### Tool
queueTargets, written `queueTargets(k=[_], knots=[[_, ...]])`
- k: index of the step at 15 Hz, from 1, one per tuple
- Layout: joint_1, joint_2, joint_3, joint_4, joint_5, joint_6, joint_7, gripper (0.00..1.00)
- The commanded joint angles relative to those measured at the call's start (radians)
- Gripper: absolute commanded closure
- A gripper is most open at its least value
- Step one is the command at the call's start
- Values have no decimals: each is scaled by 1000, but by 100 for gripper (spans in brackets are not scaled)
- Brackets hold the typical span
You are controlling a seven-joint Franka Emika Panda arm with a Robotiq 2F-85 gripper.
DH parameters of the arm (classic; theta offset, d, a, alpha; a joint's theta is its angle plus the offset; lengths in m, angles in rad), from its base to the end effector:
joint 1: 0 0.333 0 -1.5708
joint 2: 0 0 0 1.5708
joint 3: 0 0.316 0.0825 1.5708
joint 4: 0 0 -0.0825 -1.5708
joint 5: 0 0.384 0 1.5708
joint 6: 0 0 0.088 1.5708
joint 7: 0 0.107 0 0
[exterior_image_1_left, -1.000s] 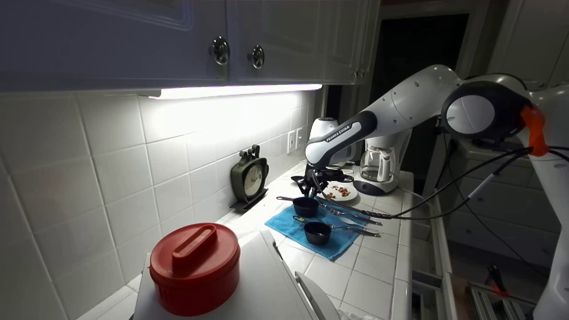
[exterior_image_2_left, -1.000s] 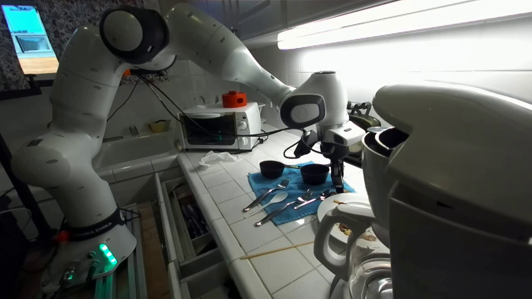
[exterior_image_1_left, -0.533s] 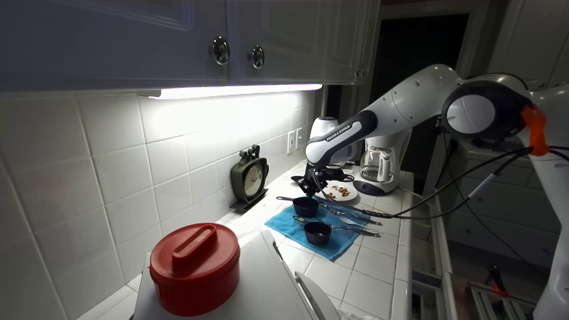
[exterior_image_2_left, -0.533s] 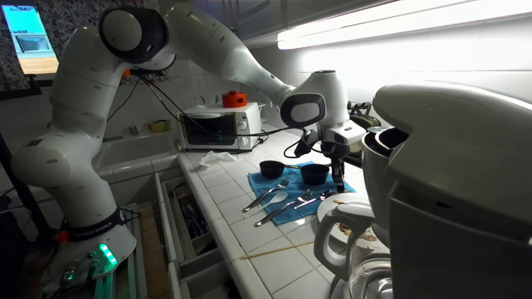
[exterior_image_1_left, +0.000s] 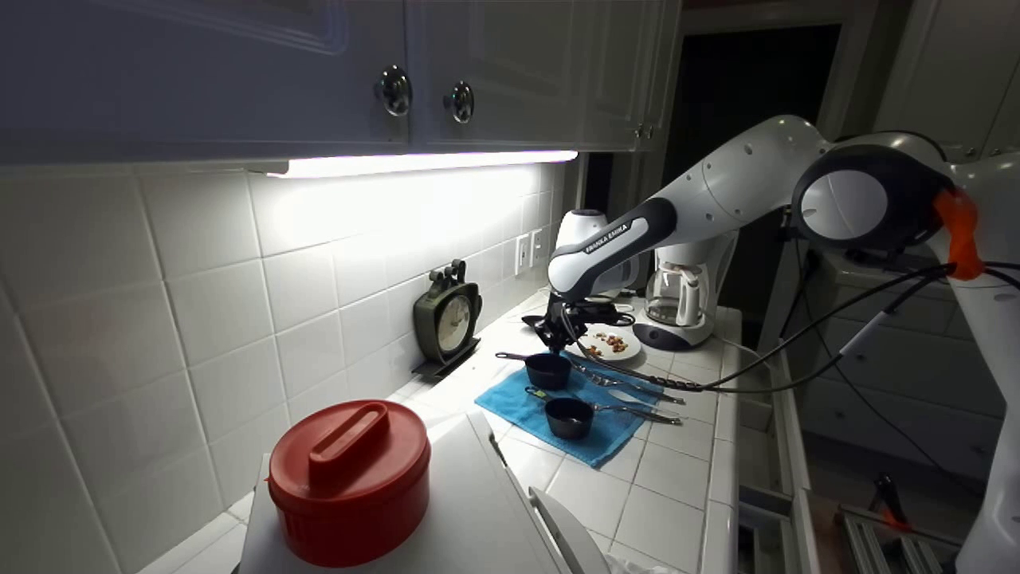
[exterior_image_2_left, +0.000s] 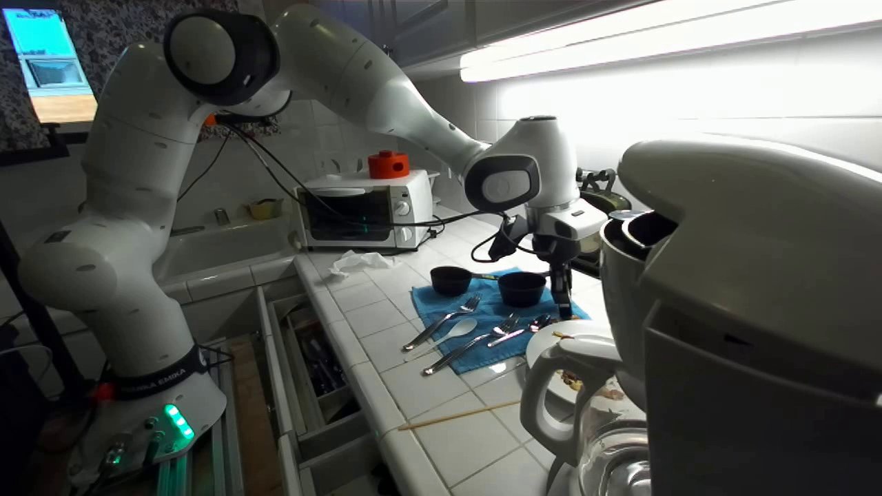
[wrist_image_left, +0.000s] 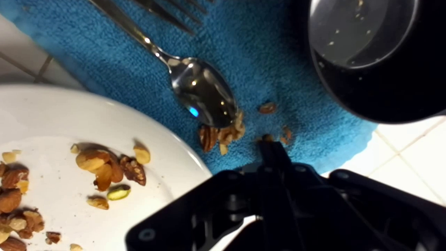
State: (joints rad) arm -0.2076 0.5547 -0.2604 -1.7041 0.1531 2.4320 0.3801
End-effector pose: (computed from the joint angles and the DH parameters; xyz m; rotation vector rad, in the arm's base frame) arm 0.6265 -0.2923 0.2986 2.7860 -1.3528 0.3014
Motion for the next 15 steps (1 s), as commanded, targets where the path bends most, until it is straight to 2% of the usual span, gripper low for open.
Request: queueTargets(k=[1,8,9,10,12,15], knots=[[-3,-36,3,-37,-12,25,-14,95],[-4,-48,1,-37,-14,27,-12,93],[-4,-42,0,-35,-15,26,-12,87],[-4,-38,0,-34,-16,25,-10,72],[-3,-31,0,-36,-17,24,-9,59],[-3,-28,0,-44,-17,23,-9,60]])
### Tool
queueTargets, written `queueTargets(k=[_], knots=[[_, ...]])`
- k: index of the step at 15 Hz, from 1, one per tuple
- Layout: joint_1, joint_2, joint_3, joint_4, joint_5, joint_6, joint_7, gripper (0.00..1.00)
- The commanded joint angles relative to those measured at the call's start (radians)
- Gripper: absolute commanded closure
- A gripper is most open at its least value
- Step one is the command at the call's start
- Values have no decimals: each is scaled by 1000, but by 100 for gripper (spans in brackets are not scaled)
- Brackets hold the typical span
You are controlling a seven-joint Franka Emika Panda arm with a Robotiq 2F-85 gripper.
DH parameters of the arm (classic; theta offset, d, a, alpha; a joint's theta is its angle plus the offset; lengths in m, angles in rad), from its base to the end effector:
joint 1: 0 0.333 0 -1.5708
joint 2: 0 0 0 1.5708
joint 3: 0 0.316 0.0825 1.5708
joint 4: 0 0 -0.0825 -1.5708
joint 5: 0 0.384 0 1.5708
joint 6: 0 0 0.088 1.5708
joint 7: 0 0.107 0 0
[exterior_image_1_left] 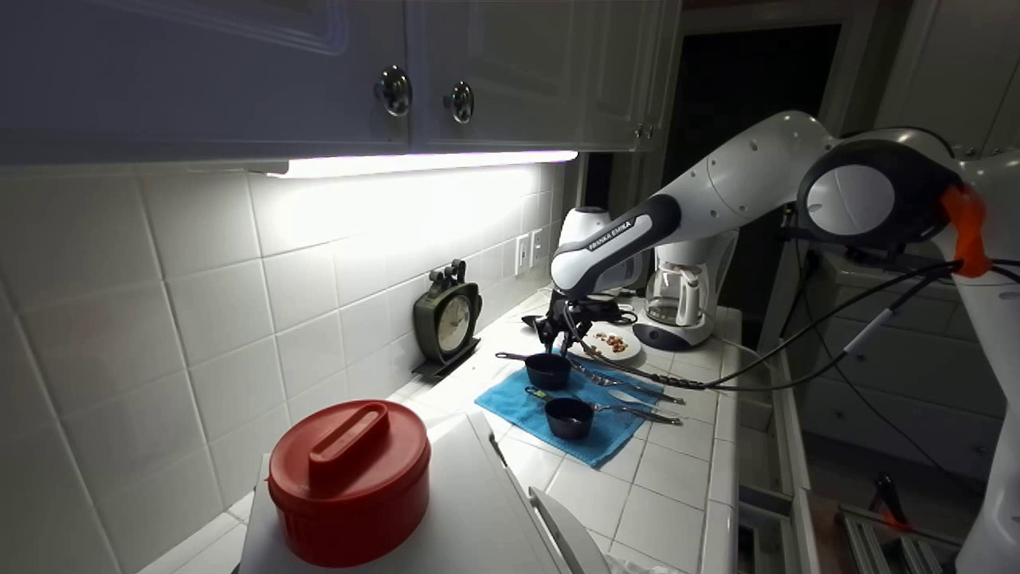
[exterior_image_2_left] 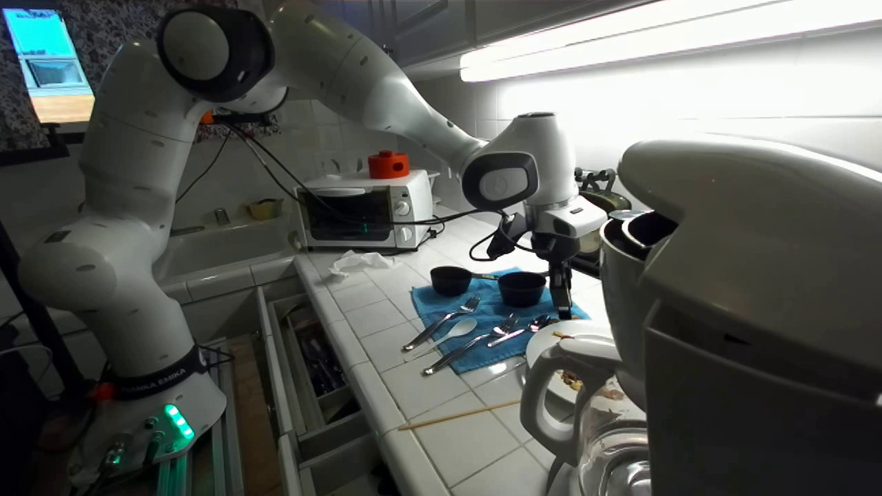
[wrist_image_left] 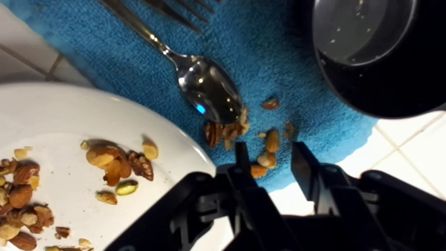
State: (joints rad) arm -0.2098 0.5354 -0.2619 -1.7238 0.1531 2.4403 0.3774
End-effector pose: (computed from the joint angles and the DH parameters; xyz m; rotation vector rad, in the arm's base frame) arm 0.6215 -0.2939 0.3037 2.7842 -1.3583 0.3133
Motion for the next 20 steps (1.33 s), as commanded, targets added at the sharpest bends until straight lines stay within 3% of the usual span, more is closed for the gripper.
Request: queueTargets(k=[1,4,6,13,20], knots=[[-2,-6,1,-22,-17,13,-6,66],[-2,0,0,-20,-17,12,-6,83],[-3,3,-1,-16,-18,11,-6,88],[-3,5,-1,-14,-18,11,-5,75],[-4,11,-1,-6,-17,9,-6,76]])
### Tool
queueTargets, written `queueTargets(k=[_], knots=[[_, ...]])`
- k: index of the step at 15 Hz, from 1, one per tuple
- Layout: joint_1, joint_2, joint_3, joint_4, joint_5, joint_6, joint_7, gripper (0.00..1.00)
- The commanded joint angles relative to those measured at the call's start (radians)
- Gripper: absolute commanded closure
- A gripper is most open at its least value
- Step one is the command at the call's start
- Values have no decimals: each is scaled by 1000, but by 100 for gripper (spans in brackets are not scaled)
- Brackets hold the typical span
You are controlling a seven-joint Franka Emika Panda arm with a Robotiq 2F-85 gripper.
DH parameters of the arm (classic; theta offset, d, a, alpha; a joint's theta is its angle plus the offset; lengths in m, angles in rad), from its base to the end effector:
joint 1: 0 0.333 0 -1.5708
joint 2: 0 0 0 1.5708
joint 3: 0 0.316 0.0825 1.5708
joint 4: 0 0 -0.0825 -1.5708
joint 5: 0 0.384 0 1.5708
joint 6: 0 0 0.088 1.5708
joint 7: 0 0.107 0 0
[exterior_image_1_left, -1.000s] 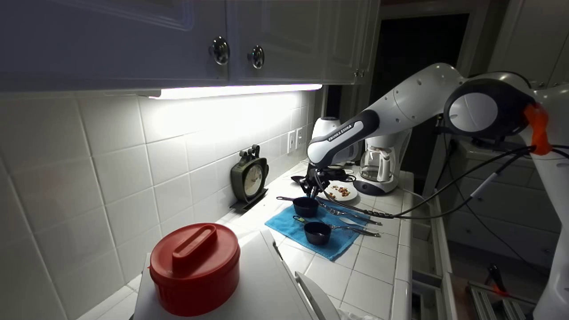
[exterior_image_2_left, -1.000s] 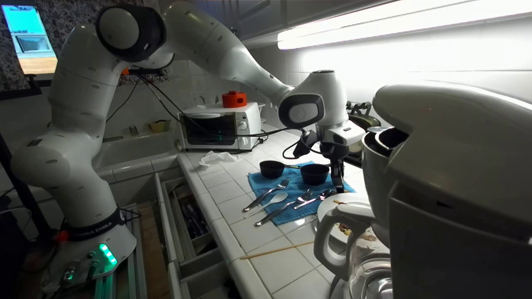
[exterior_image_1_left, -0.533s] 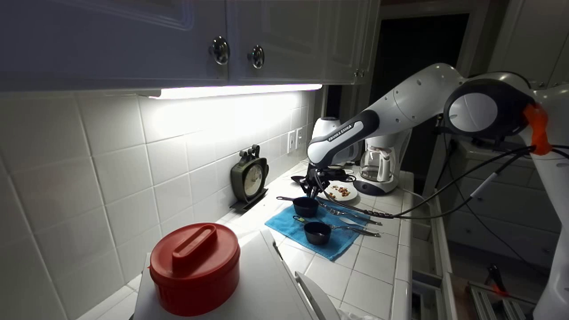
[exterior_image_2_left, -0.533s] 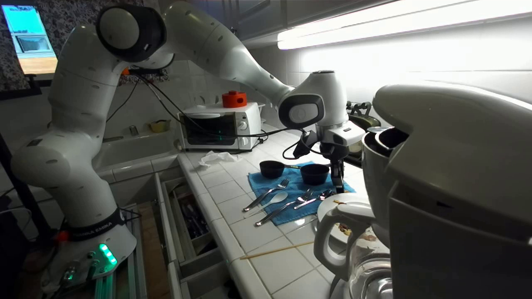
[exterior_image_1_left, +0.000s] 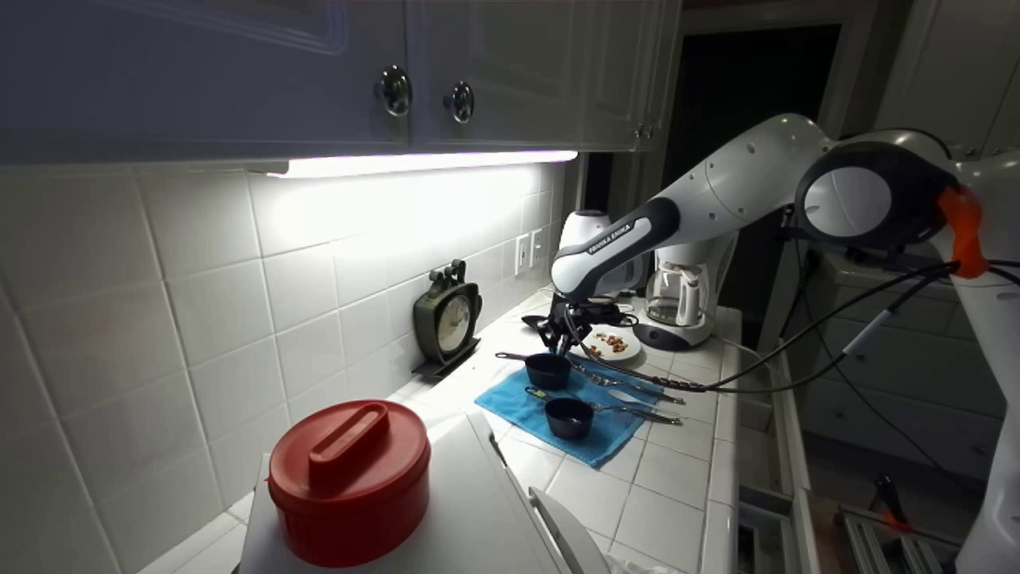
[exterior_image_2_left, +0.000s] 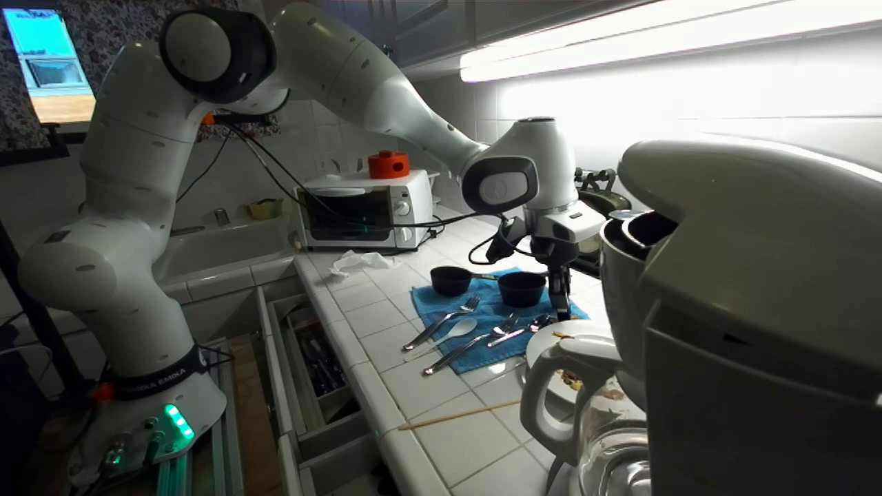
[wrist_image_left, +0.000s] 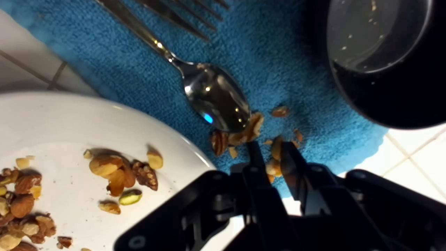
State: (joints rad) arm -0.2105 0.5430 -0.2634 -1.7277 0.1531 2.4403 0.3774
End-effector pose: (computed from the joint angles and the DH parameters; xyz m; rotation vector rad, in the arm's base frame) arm 0.6197 -0.2949 0.2969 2.7818 -1.3607 0.2958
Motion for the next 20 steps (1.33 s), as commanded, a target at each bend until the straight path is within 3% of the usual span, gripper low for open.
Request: queueTargets(k=[1,5,20], knots=[[-3,5,1,-1,-17,9,-5,74],[-4,8,2,4,-16,6,-6,70],[-5,27,11,33,-11,-5,-8,72]])
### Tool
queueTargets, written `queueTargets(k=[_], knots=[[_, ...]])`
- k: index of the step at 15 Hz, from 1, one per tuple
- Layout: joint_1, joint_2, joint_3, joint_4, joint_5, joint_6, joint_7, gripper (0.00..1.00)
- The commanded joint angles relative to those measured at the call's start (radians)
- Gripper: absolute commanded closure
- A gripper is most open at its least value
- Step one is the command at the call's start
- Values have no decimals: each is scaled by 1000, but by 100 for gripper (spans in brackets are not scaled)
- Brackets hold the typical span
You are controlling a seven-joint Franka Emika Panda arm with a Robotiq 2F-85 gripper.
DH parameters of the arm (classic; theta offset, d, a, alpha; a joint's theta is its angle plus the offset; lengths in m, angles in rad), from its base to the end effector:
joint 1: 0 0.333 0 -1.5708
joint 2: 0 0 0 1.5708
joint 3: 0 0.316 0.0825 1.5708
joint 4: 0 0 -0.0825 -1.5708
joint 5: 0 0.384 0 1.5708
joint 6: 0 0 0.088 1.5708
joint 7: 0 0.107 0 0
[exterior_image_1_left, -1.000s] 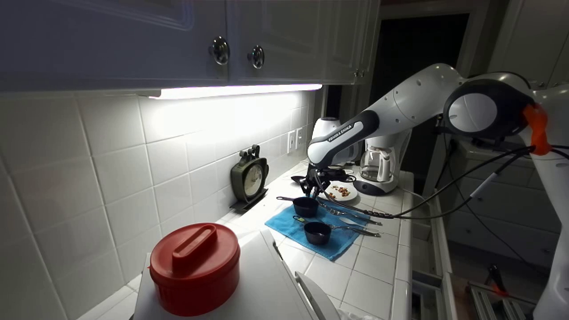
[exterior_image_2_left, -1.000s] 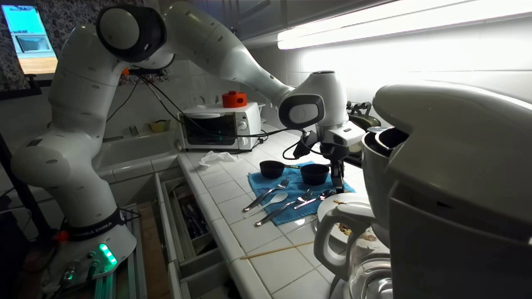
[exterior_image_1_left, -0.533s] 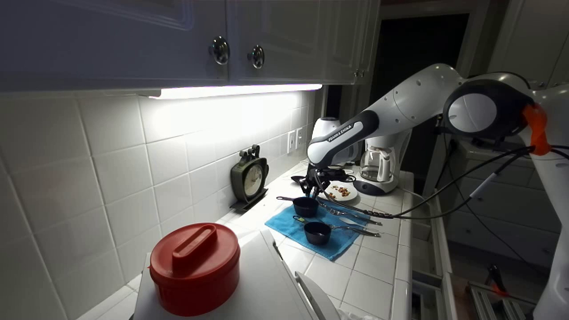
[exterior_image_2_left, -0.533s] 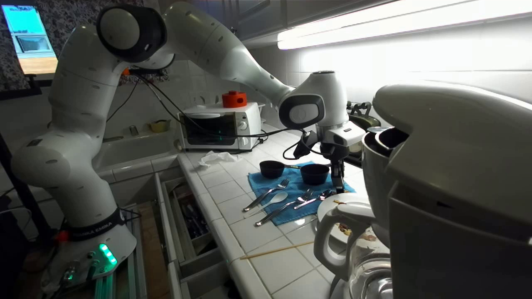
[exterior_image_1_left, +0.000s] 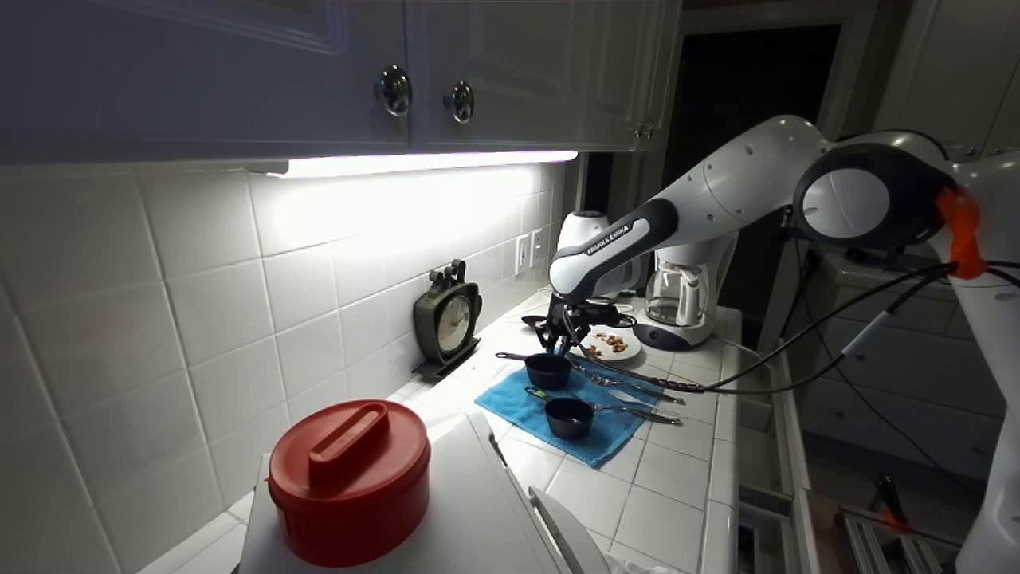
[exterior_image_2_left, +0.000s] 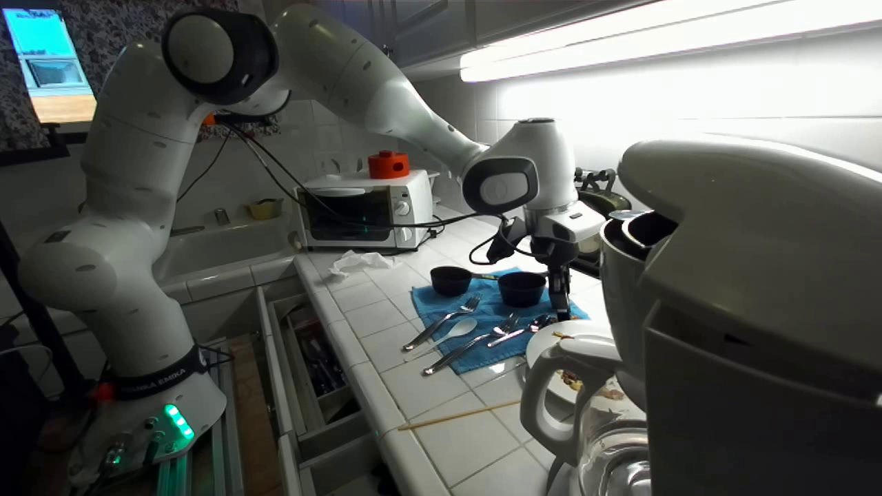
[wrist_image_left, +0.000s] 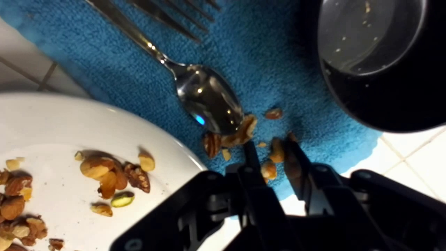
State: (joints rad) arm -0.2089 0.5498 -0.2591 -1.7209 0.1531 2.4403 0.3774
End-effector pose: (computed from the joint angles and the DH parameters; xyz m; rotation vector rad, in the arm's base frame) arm 0.6228 -0.2918 0.2951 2.7871 -1.3527 0.2955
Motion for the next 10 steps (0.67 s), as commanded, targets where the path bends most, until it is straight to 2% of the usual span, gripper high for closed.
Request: queueTargets(k=[1,4,5,6,7,8,10], knots=[[-6,24,6,29,-12,-6,-7,72],[-6,34,5,37,-13,-8,-7,76],[-6,36,5,40,-13,-9,-7,81],[-7,37,5,42,-13,-9,-7,90],[-7,38,4,43,-13,-9,-7,90],[-7,38,4,44,-13,-9,-7,96],[-7,37,3,43,-14,-7,-8,93]])
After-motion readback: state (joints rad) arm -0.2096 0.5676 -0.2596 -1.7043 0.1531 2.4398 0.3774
